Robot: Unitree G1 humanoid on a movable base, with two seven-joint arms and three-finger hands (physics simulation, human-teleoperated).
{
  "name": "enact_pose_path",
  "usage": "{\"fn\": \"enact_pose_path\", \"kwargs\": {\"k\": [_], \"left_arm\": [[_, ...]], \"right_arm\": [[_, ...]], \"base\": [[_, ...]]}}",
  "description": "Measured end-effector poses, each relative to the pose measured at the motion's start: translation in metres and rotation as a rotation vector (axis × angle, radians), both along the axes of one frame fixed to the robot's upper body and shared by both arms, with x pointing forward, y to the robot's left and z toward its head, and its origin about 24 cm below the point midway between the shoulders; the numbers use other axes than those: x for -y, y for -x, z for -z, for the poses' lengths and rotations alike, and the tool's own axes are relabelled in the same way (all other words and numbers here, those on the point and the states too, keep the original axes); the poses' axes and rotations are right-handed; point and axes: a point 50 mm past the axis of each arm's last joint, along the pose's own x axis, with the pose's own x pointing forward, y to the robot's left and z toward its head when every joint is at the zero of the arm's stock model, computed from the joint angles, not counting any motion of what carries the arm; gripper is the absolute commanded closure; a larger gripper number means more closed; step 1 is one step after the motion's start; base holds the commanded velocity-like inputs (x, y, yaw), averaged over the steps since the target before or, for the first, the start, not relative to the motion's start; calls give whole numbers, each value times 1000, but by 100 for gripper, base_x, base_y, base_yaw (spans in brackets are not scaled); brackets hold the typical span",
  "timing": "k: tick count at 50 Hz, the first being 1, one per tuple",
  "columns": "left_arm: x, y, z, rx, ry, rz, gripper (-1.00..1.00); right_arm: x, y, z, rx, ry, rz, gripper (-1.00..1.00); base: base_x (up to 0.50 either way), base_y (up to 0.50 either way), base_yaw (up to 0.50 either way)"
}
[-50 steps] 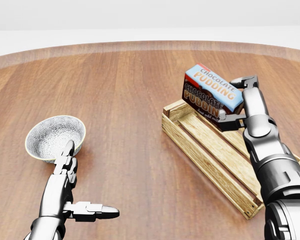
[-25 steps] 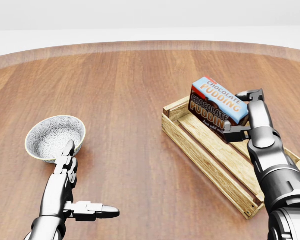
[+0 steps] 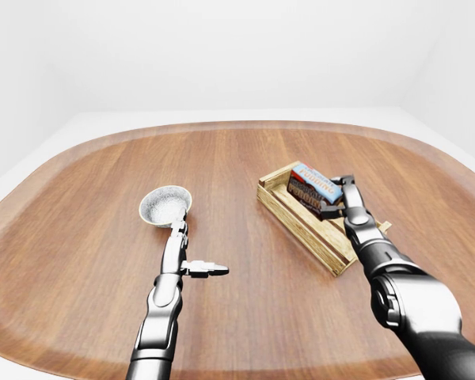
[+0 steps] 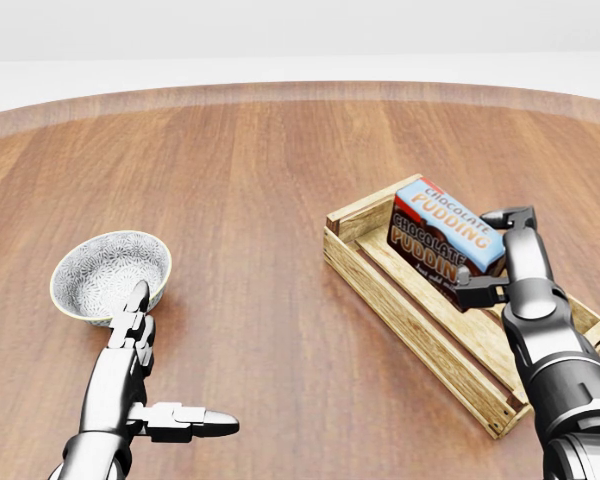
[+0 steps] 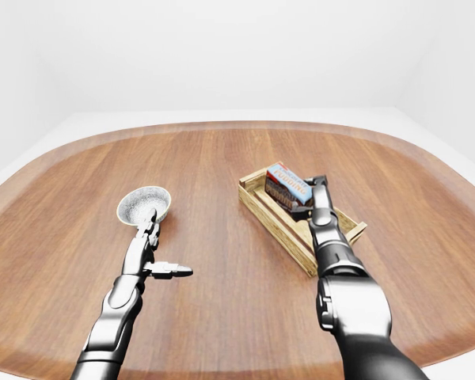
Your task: Pick up the chocolate pudding and put it in the tray.
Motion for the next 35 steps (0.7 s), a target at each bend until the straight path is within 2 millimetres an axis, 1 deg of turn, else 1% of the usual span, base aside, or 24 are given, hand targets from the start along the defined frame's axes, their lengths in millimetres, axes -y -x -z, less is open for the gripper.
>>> {"fn": "enact_pose_path", "kwargs": {"k": [11, 35], "left_arm": [[0, 0, 1, -1, -1, -1, -100], [0, -1, 1, -2, -1, -1, -100]], "right_arm": [[3, 6, 9, -25, -3, 14, 100], [10, 14, 19, -53, -1, 38, 100]], "base": [[0, 0, 0], [0, 0, 0]]}}
